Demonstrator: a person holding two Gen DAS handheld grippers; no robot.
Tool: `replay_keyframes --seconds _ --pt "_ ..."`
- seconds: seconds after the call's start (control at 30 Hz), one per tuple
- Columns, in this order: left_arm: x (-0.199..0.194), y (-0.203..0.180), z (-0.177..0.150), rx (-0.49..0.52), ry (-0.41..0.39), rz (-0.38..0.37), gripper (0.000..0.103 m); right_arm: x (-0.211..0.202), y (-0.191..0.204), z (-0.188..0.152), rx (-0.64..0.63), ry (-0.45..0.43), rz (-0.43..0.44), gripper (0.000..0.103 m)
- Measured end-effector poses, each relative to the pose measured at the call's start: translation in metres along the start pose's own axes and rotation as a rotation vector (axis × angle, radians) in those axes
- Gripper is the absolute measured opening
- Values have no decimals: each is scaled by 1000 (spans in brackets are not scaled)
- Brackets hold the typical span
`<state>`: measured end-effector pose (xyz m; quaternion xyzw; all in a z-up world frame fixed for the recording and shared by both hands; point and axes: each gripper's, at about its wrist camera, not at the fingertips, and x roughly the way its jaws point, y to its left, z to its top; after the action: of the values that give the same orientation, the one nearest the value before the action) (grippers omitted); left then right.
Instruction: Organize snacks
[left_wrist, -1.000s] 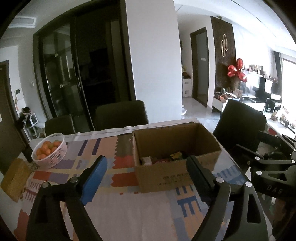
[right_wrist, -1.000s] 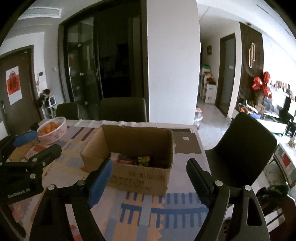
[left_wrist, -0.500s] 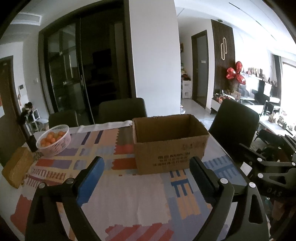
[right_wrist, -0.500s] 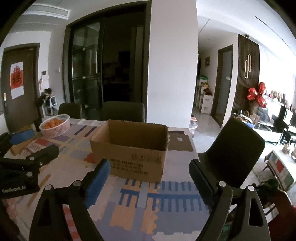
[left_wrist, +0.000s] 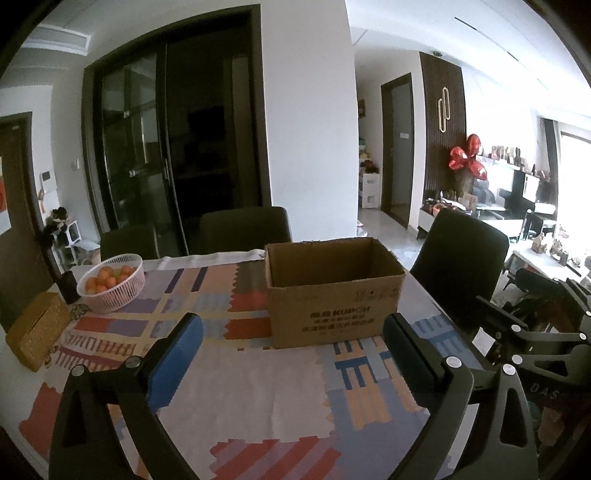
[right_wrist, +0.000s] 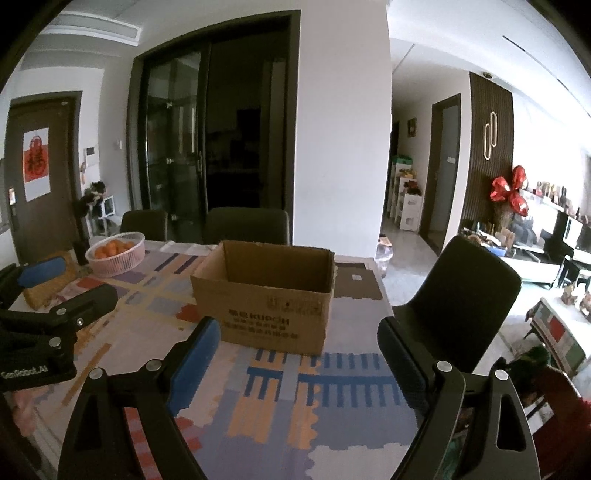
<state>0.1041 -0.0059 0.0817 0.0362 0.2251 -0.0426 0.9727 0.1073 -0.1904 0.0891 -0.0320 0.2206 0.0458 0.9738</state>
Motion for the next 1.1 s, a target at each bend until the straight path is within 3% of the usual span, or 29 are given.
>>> replay_keyframes --seconds 1.1 --pt "-11 -2 0 -3 -24 0 100 -12 1 0 5 -13 -1 88"
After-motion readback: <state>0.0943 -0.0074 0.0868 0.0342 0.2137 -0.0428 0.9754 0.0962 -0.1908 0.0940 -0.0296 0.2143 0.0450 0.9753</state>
